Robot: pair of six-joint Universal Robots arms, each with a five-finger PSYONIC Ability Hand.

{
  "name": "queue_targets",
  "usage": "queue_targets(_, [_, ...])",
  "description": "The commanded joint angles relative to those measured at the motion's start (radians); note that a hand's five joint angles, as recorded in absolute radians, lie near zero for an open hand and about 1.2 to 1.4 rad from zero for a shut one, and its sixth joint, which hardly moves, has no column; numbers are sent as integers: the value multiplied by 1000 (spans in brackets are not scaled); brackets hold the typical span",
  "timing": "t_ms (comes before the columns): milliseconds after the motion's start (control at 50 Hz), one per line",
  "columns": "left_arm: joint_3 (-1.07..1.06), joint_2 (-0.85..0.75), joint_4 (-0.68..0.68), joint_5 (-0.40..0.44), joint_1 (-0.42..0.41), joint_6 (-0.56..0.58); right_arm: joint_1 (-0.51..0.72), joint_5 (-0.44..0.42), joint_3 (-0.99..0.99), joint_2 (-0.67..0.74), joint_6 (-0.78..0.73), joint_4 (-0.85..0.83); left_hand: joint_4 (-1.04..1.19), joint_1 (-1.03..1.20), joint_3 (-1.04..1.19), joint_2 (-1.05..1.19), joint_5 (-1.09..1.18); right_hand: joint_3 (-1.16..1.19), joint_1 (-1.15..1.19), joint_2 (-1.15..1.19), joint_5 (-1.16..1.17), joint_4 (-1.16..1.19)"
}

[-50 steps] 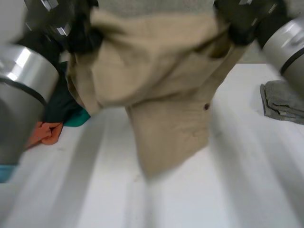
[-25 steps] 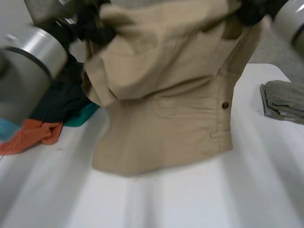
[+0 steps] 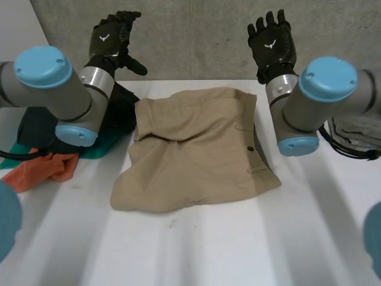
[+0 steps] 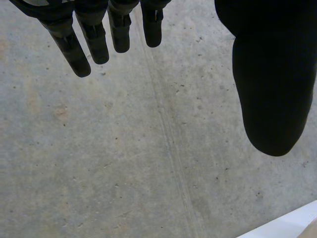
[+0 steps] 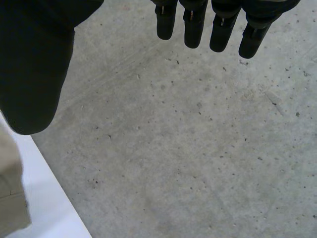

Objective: Fold the laundry.

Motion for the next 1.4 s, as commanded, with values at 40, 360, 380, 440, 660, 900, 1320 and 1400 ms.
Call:
queue_targets(40, [-412,333,-42,4,-2,111,-20,-64,308,-291,5,234,2,6,-10,-3,-20,-37,-49,-38,-48,-40])
queue_targets(360, [-1148,646,-173,12,-34,365,-125,-313,796,-407,13,422,292,297,281,287,271,296,284,296,285,293])
queue_targets(380, [-1164,619,-142,11,-34,366,-127,-318,810,-407,11,396,290,294,278,284,268,305,293,304,294,302])
queue_targets(440, [-1165,549,-90,6,-22,368,-130,-325,848,-398,13,291,289,294,278,284,268,343,331,343,332,340])
queue_targets(660, [-1107,381,-9,17,44,365,-122,-327,833,-259,8,158,348,353,337,343,326,431,419,431,420,428])
queue_targets(900, [-1098,416,71,8,18,357,-129,-321,833,-236,8,55,1193,1198,1182,1188,1171,1185,1172,1184,1174,1182])
queue_targets(1320, [-1121,905,-554,20,-85,495,-265,-318,908,-736,-289,881,1193,1198,1182,1188,1171,1185,1172,1184,1174,1182])
queue_targets(1400, [-1135,924,-669,20,-123,556,-319,-331,937,-802,-389,989,1193,1198,1182,1188,1171,1185,1172,1184,1174,1182])
